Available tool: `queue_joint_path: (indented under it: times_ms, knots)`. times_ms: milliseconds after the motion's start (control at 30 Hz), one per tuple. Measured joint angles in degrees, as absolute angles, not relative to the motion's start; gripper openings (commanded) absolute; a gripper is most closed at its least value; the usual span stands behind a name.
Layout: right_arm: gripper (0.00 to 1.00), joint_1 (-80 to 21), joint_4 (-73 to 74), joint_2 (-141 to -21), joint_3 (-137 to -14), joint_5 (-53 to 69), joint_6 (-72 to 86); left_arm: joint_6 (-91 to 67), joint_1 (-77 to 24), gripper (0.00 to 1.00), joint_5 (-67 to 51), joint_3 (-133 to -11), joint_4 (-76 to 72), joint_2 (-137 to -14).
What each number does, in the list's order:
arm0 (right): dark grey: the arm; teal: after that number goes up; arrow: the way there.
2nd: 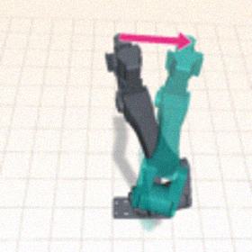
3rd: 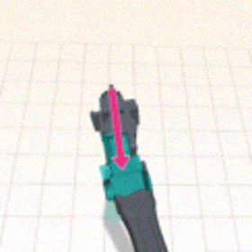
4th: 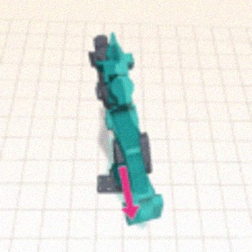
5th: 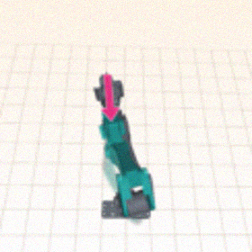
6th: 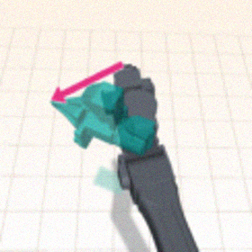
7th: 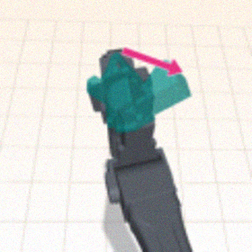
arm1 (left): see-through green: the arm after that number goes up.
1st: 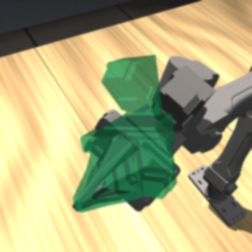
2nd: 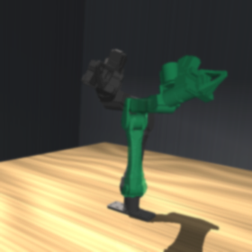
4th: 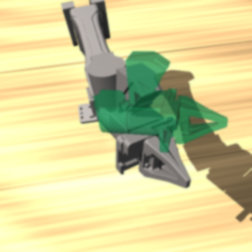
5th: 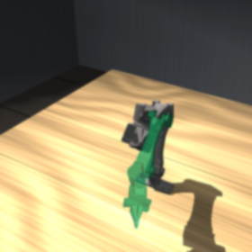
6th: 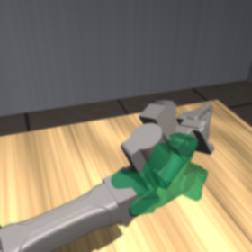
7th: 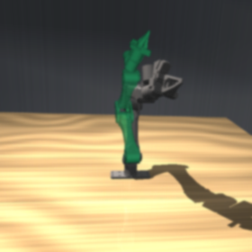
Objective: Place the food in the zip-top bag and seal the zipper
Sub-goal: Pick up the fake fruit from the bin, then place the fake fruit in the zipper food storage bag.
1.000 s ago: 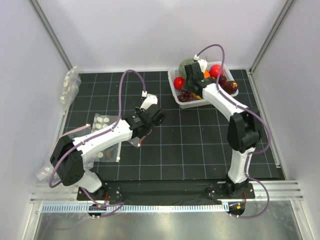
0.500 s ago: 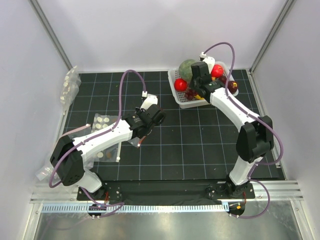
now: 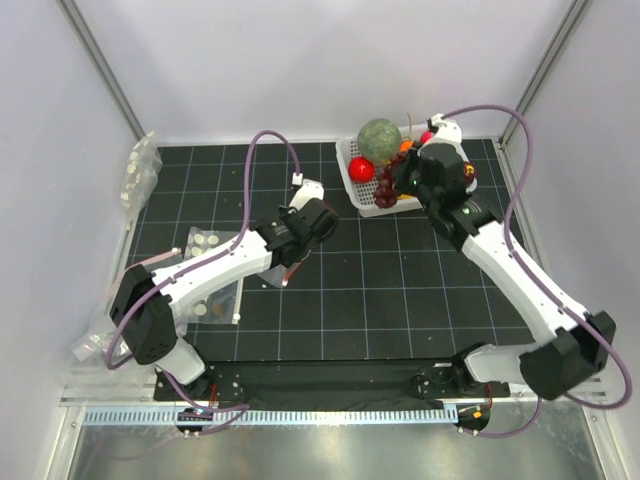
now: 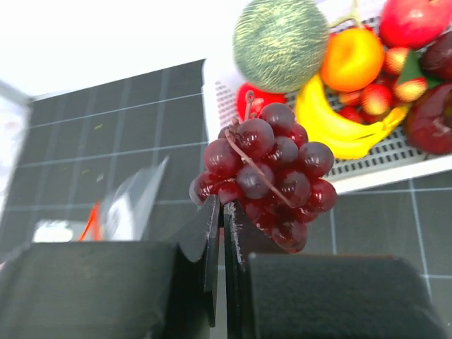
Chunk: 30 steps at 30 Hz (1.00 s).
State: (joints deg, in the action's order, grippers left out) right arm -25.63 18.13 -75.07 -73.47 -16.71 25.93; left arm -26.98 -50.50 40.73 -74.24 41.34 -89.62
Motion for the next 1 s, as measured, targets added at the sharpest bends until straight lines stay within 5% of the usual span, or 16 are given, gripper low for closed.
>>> queue_joint_path:
  times_ms: [367,1000]
  knots:
    - [0.01,-26.92,14.41,-52.31,-58.57,-6.26,29.28,-26.55,-50.43,0.0,33.28,-90.48,45.06,-102.94]
    - [0.01,-27.05,0.05,-46.89,-48.21,3.18,34.04,-29.87,-46.72,0.0,7.62,-90.94,40.62,-104.09]
